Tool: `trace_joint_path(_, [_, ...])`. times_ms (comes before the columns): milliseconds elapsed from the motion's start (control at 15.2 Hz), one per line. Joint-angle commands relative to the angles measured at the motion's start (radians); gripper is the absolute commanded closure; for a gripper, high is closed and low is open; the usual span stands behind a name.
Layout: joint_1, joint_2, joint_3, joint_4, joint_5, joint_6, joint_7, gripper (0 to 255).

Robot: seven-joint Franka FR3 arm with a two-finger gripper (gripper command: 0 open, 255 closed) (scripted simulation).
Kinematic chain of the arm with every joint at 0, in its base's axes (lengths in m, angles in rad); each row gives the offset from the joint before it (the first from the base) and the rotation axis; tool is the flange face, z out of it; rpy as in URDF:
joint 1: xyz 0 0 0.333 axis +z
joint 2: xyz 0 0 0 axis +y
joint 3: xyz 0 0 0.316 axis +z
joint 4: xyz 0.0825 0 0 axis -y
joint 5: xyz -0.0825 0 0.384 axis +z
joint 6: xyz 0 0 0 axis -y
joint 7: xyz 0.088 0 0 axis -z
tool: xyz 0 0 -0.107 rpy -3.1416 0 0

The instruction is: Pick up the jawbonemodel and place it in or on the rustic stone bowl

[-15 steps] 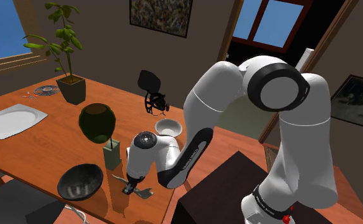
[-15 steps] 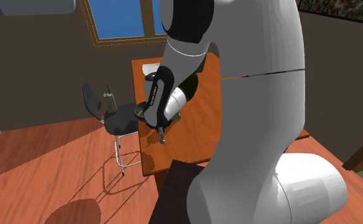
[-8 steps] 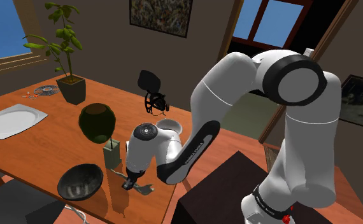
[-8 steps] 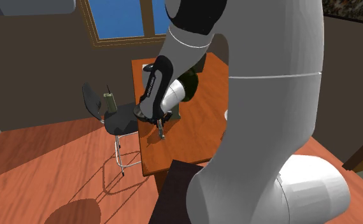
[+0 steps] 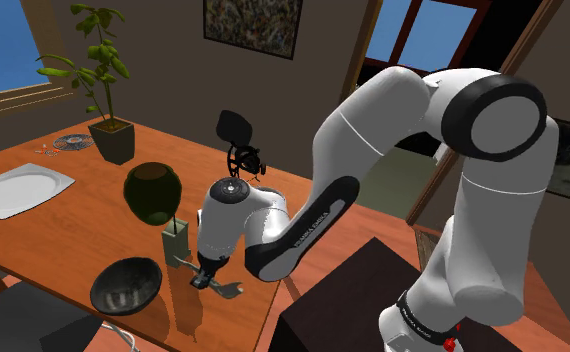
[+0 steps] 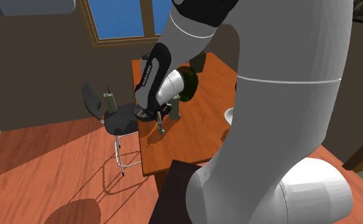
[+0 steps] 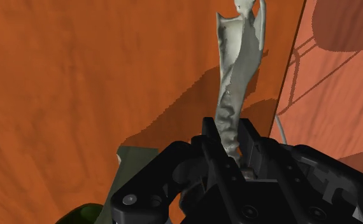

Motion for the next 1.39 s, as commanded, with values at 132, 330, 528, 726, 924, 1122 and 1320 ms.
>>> trace_joint_path(132, [0.016,0.082,-0.003,0.141,0.003,-0.065,-0.012,255])
trace_joint_path(330, [0.039,0.178,-0.011,0.294,0.001,-0.126,-0.022,255])
trace_joint_path(528, [0.064,0.279,-0.018,0.458,0.003,-0.194,-0.038,255])
trace_joint_path(726, [0.091,0.387,-0.023,0.641,0.008,-0.269,-0.060,255])
trace_joint_path(924, [0.122,0.507,-0.028,0.851,0.017,-0.358,-0.089,255])
trace_joint_path(1122, [0.150,0.610,-0.033,1.021,0.023,-0.422,-0.113,255])
trace_joint_path(1320, [0.154,0.638,-0.040,1.029,0.017,-0.402,-0.109,255])
